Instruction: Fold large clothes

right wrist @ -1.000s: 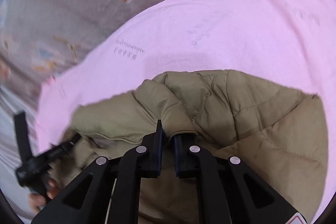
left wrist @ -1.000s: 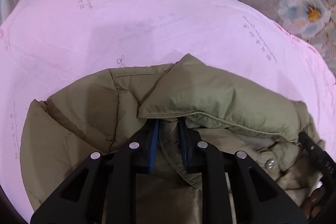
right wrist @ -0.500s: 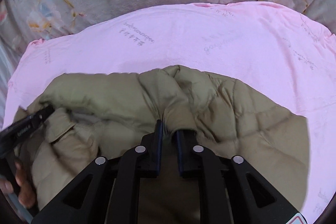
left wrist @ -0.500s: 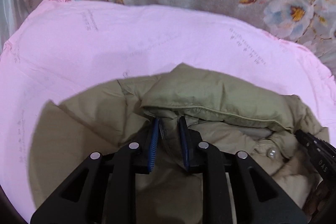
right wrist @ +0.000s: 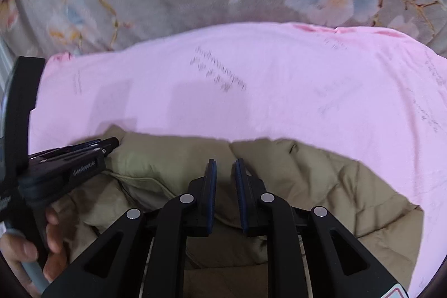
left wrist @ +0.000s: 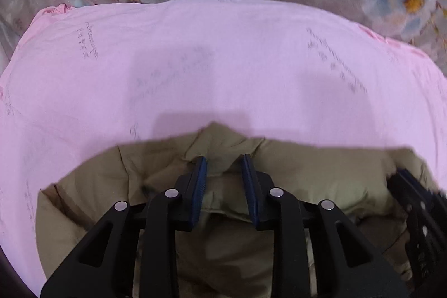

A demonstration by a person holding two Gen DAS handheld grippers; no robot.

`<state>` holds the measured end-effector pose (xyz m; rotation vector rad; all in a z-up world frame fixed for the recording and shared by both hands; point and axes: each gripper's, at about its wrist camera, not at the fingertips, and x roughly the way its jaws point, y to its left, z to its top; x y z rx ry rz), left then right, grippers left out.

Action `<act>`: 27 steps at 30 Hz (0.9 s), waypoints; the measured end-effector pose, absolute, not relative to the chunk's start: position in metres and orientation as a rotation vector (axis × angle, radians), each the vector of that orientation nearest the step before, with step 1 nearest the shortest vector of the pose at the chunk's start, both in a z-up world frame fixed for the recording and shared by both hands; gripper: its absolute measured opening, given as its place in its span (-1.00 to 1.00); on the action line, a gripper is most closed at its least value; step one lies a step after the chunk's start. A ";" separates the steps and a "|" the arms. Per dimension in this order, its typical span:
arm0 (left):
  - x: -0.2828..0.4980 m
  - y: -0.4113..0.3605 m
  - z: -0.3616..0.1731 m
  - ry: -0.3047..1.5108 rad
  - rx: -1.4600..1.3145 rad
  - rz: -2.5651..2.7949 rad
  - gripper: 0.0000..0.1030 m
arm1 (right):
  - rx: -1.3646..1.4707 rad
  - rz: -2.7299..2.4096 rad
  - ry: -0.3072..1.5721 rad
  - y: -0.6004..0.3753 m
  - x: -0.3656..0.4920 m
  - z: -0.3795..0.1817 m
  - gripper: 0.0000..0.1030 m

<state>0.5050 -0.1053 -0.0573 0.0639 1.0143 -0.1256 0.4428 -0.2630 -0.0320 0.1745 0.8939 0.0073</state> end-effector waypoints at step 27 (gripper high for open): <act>0.472 -0.112 -0.074 0.862 0.170 -0.082 -0.53 | 0.112 -0.009 0.877 -0.256 0.435 -0.065 -0.80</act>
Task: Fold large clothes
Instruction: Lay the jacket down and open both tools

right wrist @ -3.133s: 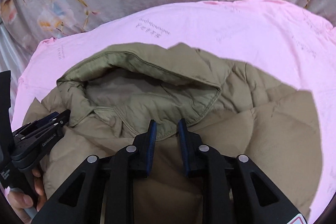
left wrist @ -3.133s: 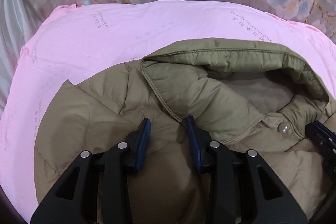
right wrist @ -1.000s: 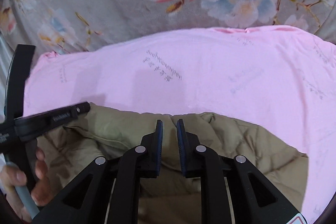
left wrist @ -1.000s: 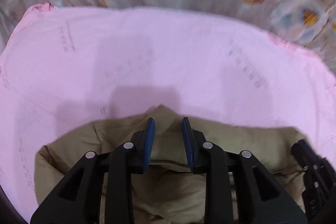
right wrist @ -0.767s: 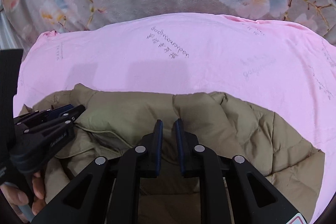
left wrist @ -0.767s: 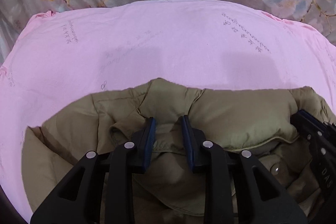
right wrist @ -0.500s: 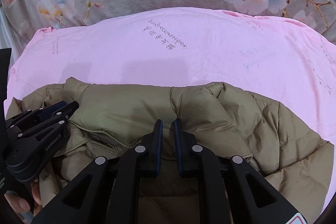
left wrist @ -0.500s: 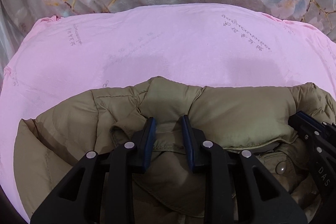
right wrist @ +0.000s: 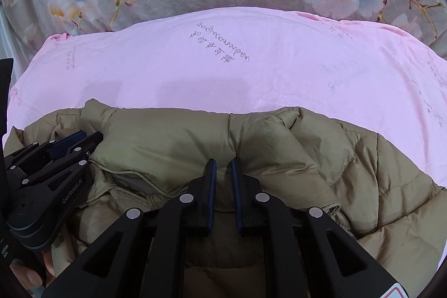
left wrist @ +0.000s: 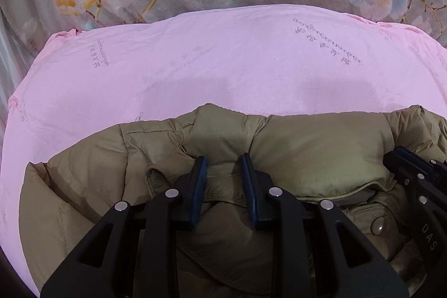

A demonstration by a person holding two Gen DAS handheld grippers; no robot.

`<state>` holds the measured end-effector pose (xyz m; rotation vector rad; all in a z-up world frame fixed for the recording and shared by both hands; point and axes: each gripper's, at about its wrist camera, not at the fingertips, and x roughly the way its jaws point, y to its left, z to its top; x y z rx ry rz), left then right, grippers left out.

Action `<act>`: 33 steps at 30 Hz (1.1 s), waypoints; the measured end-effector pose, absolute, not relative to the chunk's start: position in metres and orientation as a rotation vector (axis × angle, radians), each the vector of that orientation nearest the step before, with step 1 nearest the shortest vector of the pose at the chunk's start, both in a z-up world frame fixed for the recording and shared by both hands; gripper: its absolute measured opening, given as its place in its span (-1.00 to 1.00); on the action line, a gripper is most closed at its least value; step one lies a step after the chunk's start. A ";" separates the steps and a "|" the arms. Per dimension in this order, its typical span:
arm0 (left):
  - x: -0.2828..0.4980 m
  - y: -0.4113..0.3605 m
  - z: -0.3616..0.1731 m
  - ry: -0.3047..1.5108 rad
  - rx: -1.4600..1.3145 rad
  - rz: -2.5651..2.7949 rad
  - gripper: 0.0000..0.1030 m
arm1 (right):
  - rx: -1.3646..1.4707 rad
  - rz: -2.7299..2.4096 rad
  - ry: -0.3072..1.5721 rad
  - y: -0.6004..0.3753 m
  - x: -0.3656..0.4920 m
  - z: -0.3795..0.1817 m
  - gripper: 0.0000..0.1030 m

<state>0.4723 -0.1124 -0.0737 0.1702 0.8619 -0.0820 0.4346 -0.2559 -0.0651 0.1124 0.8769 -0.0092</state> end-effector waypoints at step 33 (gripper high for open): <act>0.090 0.163 -0.042 1.005 -0.309 -0.215 0.44 | 0.494 0.054 0.892 -0.341 -0.079 -0.071 0.29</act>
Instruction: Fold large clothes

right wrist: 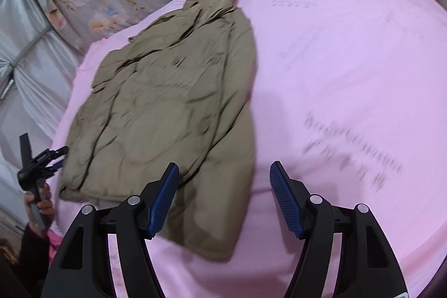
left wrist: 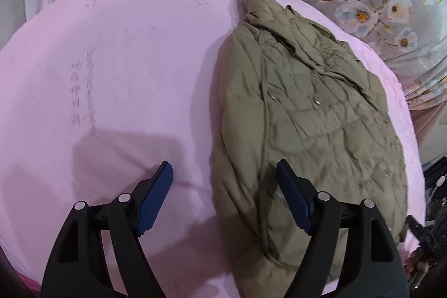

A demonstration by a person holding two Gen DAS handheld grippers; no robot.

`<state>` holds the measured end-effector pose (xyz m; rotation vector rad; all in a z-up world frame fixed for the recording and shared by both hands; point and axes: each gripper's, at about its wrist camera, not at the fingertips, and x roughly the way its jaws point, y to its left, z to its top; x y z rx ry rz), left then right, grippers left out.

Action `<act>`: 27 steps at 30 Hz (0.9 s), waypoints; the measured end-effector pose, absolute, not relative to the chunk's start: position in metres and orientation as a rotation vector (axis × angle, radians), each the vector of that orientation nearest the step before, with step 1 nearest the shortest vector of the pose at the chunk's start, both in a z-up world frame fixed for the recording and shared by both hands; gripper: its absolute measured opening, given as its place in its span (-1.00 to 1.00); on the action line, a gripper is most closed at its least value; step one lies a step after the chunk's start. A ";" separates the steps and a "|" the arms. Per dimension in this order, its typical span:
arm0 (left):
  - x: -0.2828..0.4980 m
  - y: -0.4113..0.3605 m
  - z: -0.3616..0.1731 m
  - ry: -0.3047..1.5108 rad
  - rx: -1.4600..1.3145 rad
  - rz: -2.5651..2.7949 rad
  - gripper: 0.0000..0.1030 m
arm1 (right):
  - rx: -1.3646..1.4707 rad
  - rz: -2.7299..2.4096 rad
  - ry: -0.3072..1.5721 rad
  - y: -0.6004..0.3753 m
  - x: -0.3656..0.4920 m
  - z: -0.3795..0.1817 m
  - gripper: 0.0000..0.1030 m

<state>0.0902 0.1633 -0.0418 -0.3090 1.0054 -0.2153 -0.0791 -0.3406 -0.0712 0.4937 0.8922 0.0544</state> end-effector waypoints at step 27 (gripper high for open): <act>-0.027 0.153 0.135 0.642 -0.302 -0.409 -0.88 | 0.440 0.331 0.262 -0.315 -0.180 0.106 -0.84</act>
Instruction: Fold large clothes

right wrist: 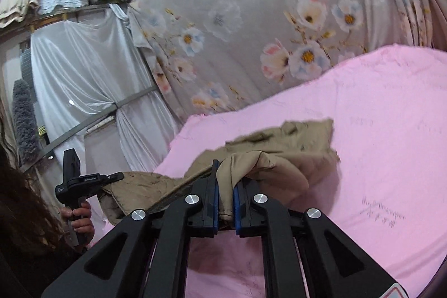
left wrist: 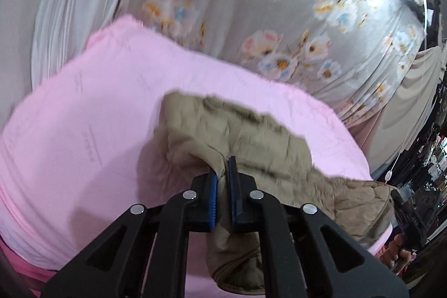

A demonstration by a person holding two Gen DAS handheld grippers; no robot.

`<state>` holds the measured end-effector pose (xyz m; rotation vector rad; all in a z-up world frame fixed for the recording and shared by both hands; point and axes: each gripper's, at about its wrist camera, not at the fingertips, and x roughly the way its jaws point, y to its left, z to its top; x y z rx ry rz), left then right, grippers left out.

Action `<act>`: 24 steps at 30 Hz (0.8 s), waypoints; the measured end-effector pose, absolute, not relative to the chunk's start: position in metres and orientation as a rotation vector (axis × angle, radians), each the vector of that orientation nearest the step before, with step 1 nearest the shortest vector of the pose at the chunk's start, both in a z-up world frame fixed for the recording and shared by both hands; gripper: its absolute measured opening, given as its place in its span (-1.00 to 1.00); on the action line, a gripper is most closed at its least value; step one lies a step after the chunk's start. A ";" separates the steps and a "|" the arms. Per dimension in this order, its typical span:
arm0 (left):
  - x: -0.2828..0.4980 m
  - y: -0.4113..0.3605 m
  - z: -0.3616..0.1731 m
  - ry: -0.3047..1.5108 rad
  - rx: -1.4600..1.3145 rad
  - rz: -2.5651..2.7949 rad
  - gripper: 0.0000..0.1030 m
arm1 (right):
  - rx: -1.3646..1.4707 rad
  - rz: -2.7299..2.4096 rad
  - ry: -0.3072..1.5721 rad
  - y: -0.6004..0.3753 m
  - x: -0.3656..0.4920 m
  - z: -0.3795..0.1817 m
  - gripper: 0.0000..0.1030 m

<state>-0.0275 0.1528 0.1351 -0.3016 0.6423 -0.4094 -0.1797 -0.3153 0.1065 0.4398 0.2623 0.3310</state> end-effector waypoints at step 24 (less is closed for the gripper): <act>0.234 0.062 0.000 0.915 -0.060 -0.109 -0.74 | 0.427 -0.145 0.593 -0.340 0.111 0.008 -0.85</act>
